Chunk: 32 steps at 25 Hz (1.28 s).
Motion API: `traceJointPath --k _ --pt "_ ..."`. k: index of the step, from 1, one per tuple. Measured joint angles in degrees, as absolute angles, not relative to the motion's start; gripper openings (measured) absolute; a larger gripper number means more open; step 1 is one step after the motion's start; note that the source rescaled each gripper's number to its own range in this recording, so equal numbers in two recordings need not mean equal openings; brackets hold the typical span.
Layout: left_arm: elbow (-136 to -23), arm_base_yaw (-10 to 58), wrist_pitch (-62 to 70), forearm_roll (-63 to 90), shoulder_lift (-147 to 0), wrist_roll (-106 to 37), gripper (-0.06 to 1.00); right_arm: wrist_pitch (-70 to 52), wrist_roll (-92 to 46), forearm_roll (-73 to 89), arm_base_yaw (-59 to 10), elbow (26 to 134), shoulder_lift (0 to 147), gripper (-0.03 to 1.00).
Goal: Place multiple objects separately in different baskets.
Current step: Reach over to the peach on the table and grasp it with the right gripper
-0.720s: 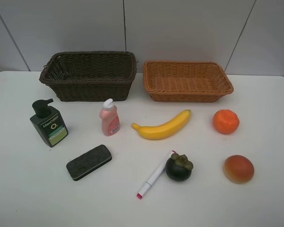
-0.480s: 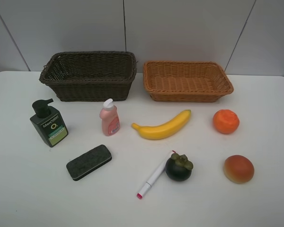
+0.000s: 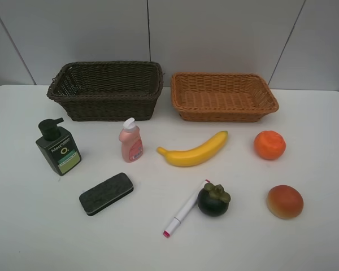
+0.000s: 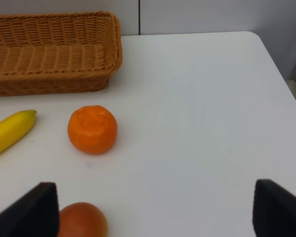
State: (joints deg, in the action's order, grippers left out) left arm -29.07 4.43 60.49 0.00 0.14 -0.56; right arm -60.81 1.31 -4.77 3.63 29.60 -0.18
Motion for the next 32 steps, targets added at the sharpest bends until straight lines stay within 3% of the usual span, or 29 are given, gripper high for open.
traceJointPath --k 32 --pt "-29.1 4.4 60.5 0.0 0.1 -0.6 1.0 -60.8 1.3 -4.8 3.6 29.6 -0.2 0.98"
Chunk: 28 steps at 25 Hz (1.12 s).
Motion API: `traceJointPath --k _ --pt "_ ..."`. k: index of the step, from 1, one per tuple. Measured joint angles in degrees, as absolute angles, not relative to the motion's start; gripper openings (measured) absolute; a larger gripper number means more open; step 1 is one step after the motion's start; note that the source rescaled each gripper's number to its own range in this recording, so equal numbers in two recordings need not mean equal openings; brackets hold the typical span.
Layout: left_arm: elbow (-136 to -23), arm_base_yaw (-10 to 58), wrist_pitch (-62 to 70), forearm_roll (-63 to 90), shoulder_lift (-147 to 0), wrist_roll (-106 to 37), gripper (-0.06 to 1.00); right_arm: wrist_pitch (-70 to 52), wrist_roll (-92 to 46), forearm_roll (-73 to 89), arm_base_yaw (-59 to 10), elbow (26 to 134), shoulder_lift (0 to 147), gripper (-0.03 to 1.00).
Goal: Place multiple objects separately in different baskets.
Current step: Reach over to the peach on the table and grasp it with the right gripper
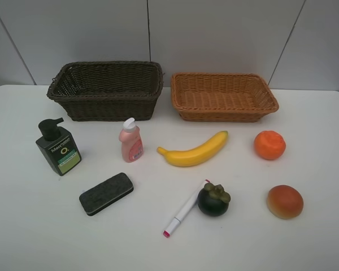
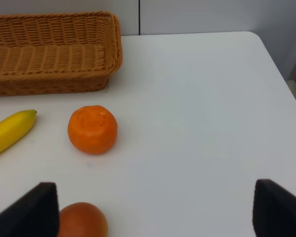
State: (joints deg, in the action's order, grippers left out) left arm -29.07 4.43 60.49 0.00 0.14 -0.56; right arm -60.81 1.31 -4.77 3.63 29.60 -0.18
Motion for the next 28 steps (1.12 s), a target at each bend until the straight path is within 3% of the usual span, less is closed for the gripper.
traceJointPath --k 10,28 --pt "-29.1 4.4 60.5 0.0 0.1 -0.6 1.0 -60.8 1.3 -4.1 3.6 30.1 2.8 0.98" --pt "-29.1 4.4 60.5 0.0 0.1 -0.6 1.0 -60.2 1.0 0.4 3.6 45.0 52.7 0.98"
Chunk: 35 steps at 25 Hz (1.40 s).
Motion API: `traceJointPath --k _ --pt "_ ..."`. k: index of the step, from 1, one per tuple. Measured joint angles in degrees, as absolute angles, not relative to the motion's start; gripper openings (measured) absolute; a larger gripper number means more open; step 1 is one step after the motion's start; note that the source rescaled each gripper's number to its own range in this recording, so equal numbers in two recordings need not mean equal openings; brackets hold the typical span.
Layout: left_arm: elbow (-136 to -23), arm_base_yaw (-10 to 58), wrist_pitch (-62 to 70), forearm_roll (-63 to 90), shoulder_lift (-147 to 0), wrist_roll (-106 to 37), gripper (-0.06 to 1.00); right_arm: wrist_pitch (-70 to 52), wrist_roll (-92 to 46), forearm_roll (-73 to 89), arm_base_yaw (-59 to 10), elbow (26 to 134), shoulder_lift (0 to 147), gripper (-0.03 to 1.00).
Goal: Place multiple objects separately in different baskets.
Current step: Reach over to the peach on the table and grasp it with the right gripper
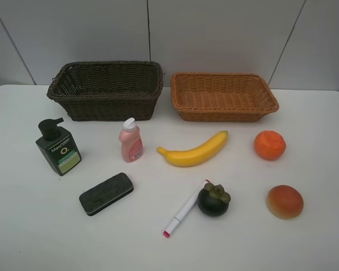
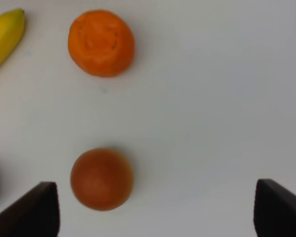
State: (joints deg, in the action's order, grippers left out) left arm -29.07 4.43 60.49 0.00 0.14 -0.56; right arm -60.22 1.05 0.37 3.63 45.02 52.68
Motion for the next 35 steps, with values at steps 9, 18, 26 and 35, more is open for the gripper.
traceJointPath --k 9,18,26,35 --pt "-29.1 4.4 60.5 0.0 0.1 -0.6 1.0 -58.3 1.0 2.5 -0.6 45.1 68.0 0.98" --pt "-29.1 4.4 60.5 0.0 0.1 -0.6 1.0 -53.7 1.1 3.1 -4.9 44.1 78.1 0.98" --pt "-29.1 4.4 60.5 0.0 0.1 -0.6 1.0 -44.8 1.2 4.7 -4.9 36.6 82.6 0.98" --pt "-29.1 4.4 60.5 0.0 0.1 -0.6 1.0 -41.6 1.1 6.2 -5.0 33.3 82.9 0.98"
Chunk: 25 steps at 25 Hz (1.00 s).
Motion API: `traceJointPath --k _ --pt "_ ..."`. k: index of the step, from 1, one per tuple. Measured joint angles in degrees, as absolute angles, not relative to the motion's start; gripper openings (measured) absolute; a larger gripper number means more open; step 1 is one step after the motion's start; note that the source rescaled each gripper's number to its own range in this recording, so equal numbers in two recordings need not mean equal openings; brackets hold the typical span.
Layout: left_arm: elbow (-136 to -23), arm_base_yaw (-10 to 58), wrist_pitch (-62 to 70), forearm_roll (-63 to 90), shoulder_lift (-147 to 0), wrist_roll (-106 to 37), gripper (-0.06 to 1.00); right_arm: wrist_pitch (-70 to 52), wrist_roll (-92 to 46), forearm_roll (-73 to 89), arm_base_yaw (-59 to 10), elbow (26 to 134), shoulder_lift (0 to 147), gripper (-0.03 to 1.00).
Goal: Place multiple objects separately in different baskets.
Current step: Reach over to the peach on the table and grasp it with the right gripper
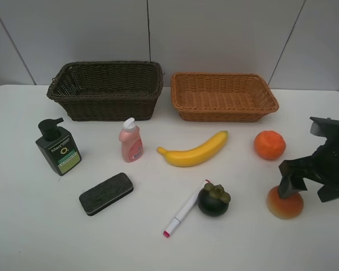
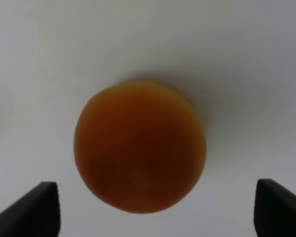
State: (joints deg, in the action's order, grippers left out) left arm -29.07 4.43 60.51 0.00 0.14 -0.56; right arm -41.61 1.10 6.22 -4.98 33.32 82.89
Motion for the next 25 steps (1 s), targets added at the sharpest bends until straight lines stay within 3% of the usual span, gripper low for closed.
traceJointPath --k 11,25 --pt "-29.1 4.4 60.5 0.0 0.1 -0.6 1.0 -39.0 0.9 8.4 -8.8 33.3 83.9 0.98" --pt "-29.1 4.4 60.5 0.0 0.1 -0.6 1.0 -35.6 0.9 9.1 -8.9 33.2 94.6 0.98"
